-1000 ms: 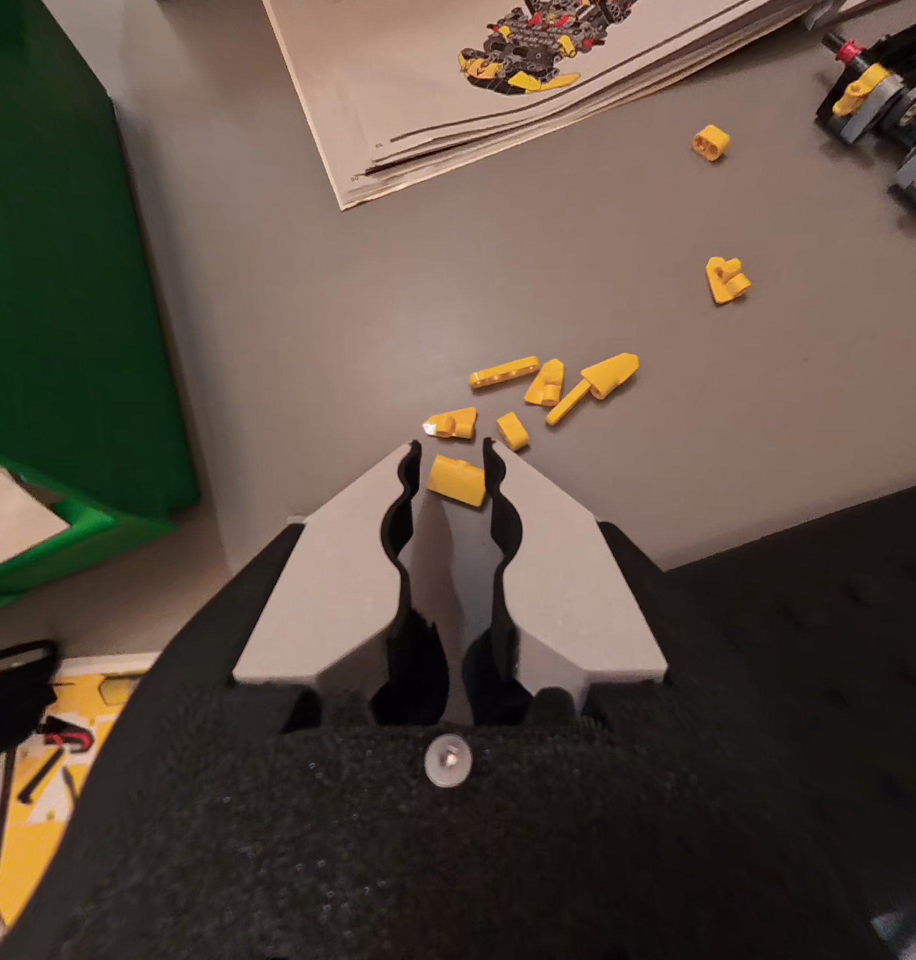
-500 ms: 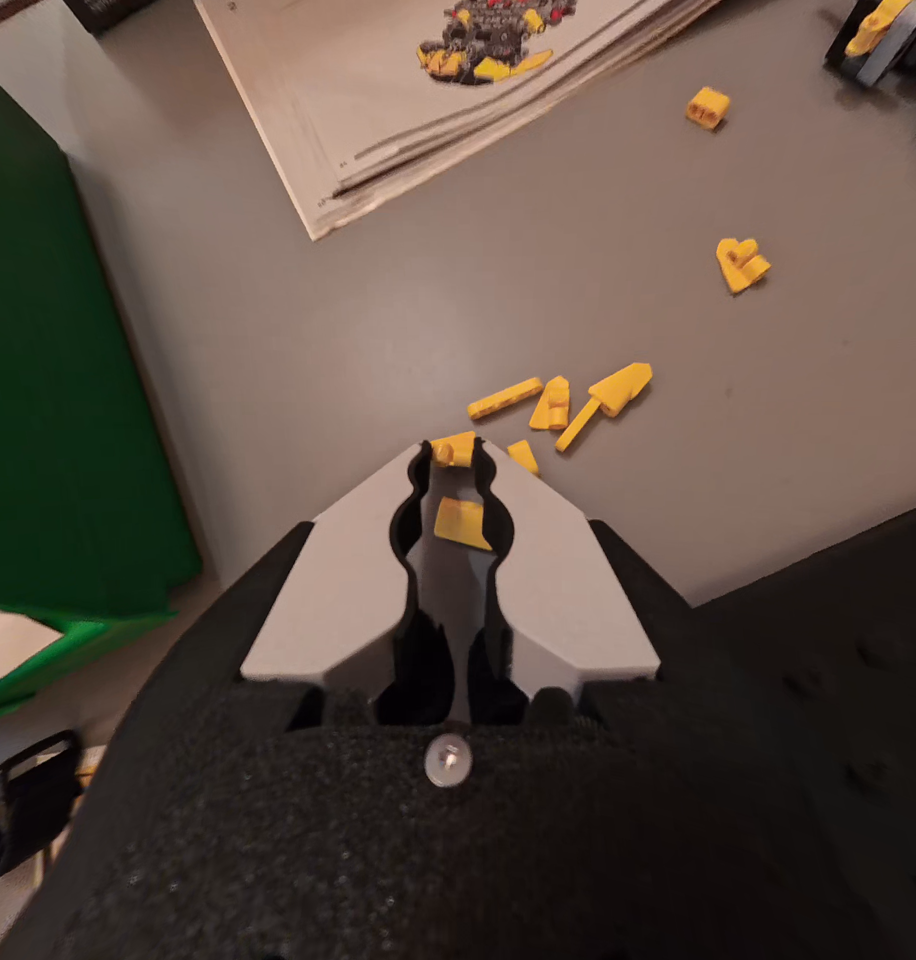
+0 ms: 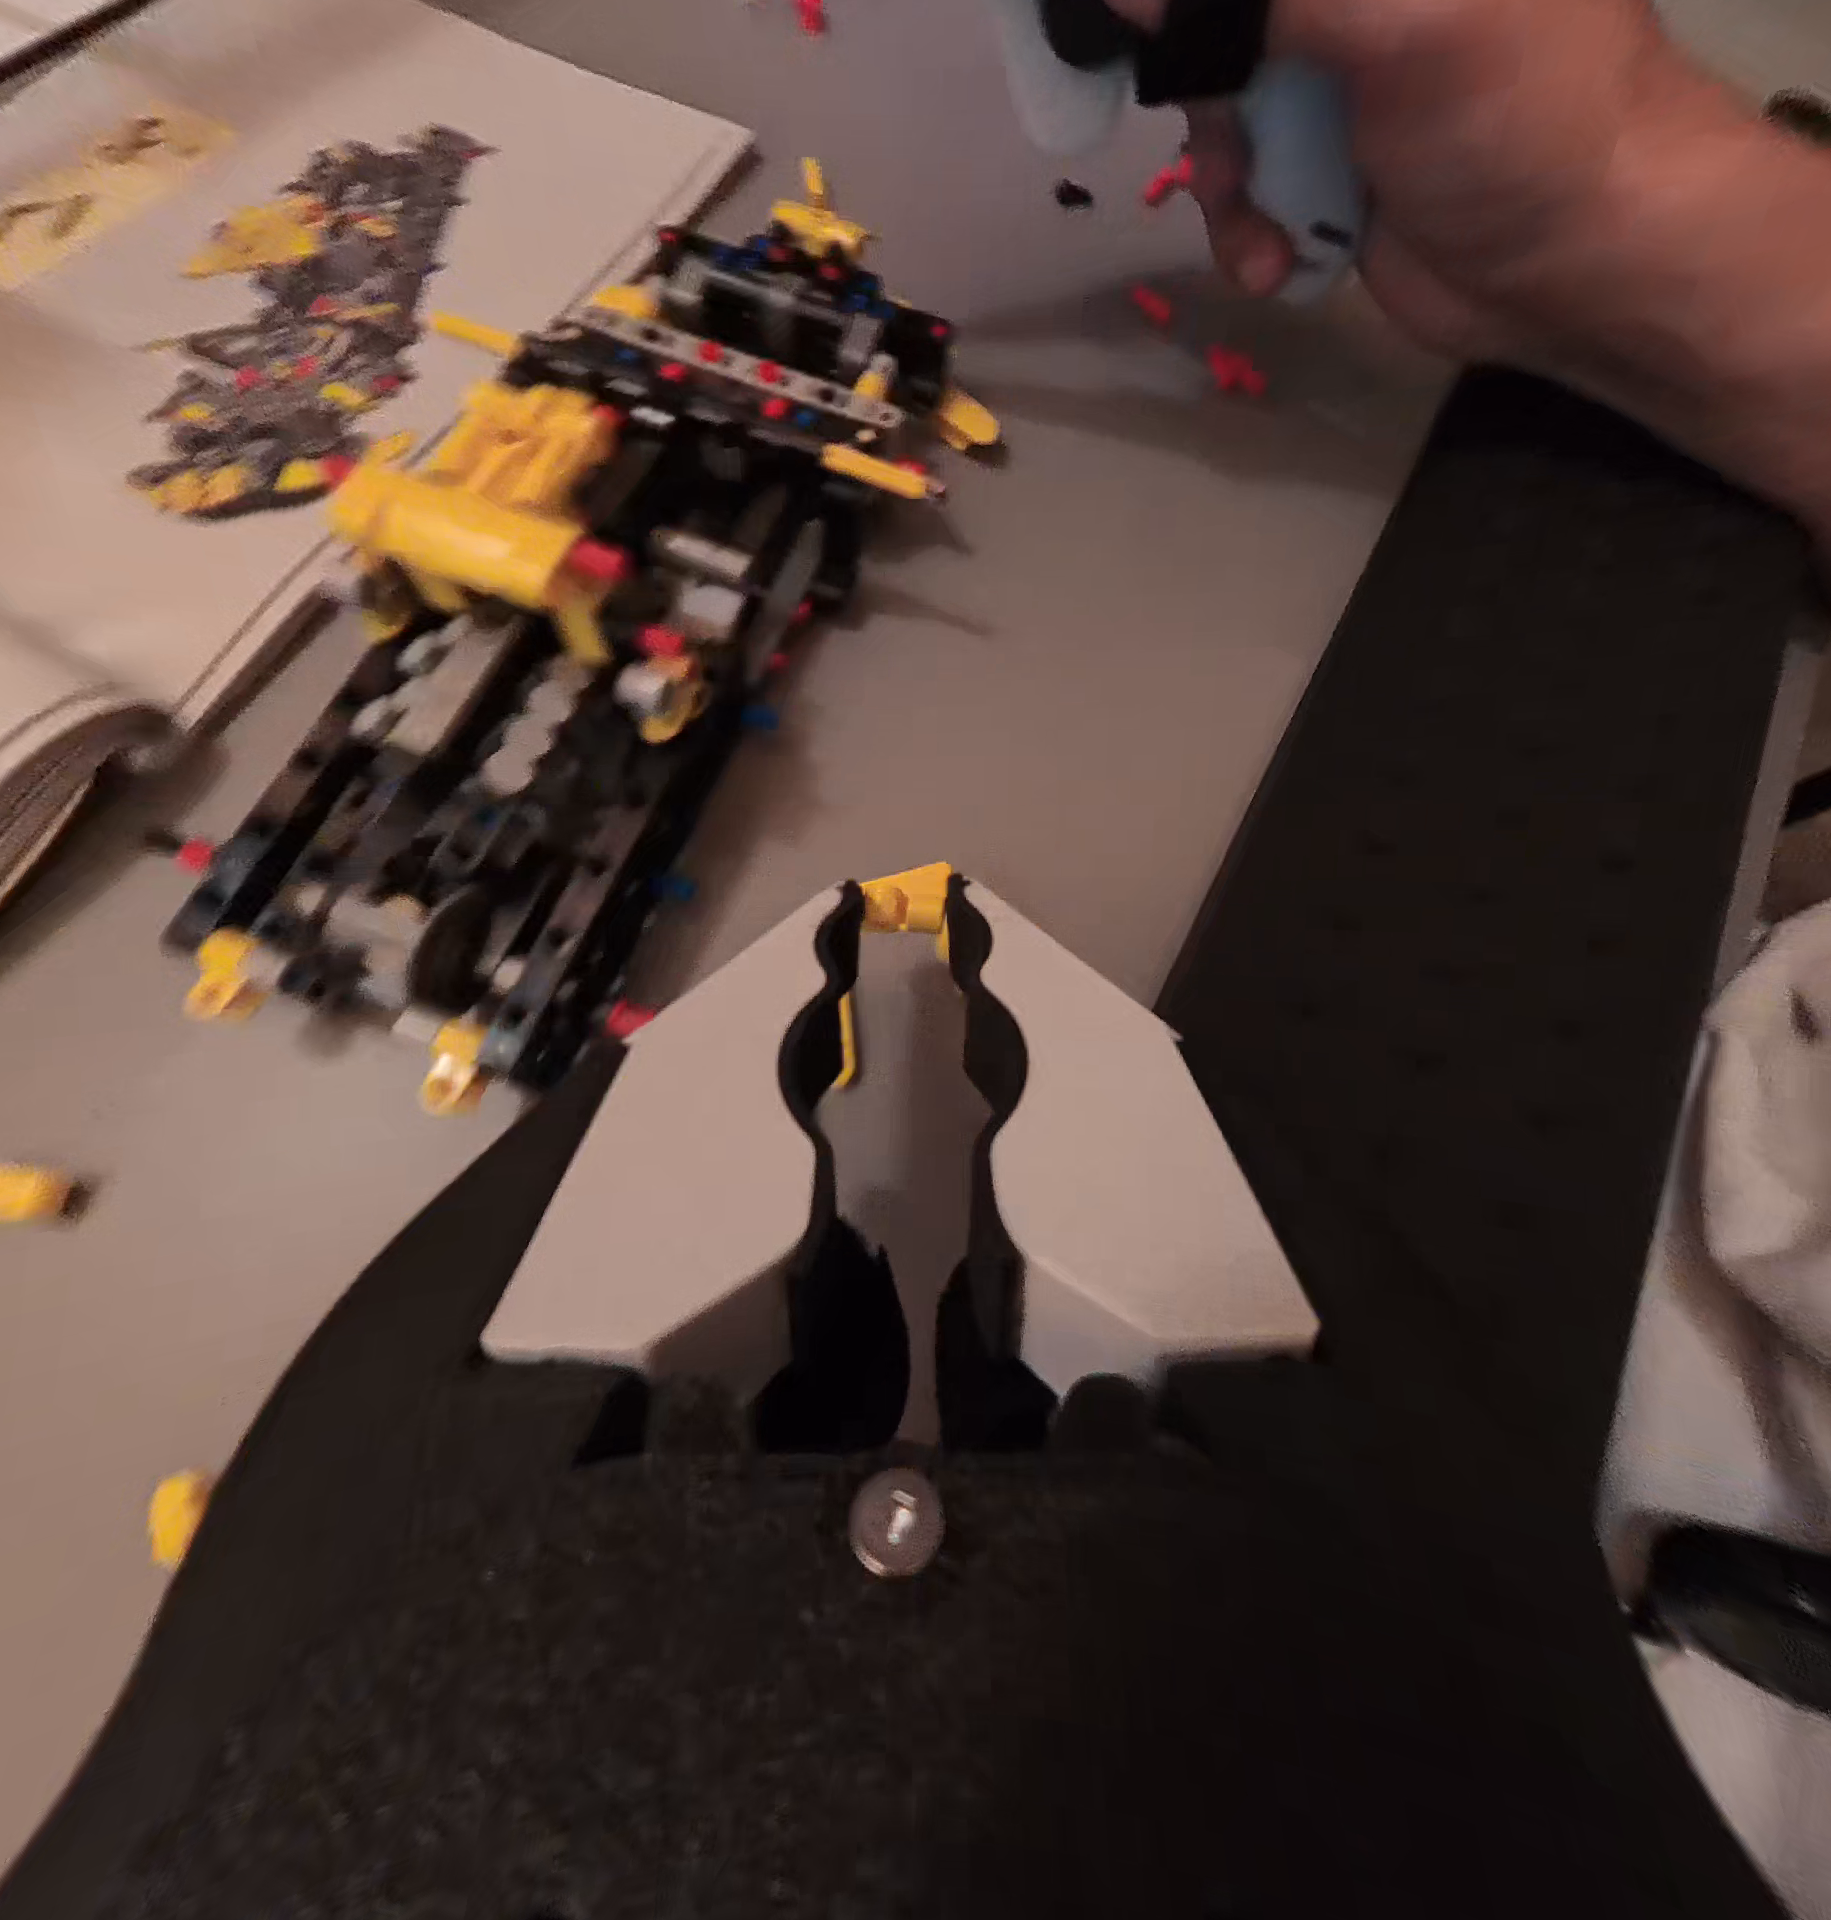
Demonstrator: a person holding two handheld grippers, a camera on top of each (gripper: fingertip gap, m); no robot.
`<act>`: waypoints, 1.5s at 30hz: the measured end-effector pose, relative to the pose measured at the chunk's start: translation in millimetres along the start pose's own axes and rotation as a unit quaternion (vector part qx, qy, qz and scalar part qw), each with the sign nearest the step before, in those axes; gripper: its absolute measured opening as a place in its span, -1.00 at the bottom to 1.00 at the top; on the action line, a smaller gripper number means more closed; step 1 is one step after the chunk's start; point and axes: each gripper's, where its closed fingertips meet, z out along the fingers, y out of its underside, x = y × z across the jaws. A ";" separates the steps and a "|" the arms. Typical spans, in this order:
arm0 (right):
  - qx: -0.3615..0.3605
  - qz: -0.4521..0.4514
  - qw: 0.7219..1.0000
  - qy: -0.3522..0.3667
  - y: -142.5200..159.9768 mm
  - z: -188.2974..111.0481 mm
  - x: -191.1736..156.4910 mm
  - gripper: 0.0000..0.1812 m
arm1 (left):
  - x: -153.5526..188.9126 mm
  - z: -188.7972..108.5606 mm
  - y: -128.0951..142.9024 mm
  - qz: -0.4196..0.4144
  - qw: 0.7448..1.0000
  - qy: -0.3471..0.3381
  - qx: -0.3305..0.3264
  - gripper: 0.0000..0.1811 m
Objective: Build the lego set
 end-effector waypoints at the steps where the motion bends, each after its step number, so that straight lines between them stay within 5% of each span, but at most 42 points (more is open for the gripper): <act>1: 0.000 -0.003 1.000 -0.001 0.1 -1.1 -1.2 -0.83 | 5.5 8.3 -2.7 0.020 1.000 0.001 -0.009 -0.82; 7: 0.013 0.007 0.999 -0.028 -3.0 -8.2 -13.0 -0.83 | 27.9 28.6 -16.8 0.049 0.998 0.045 -0.021 -0.82; 15: 0.015 0.016 0.999 -0.047 -2.2 -9.1 -19.6 -0.82 | 34.7 53.5 0.5 0.092 0.992 0.024 -0.083 -0.82; 22: 0.014 0.025 0.998 -0.049 -1.8 -9.4 -17.9 -0.82 | 37.9 44.6 -13.3 0.077 0.995 0.050 -0.037 -0.68; 25: 0.023 0.024 0.999 -0.038 -4.9 -15.2 -14.3 -0.81 | 11.5 21.4 -31.9 0.043 0.998 0.042 0.030 -0.68; 29: 0.031 0.048 0.998 -0.028 -7.0 -34.4 -2.4 -0.73 | -75.3 -19.9 -39.7 -0.003 0.993 -0.036 0.113 -0.68; 33: -0.036 0.071 0.997 -0.010 23.2 -63.7 16.3 -0.63 | -159.6 -48.9 -22.7 -0.048 0.980 -0.140 0.132 -0.68; 40: -0.127 0.063 0.989 0.047 80.6 -115.9 27.4 -0.63 | -182.4 -72.3 -30.0 -0.114 0.958 -0.156 0.212 -0.68; 45: -0.186 0.033 0.980 0.065 101.3 -105.2 24.9 -0.66 | -175.9 -60.5 -30.7 -0.120 0.962 -0.133 0.204 -0.68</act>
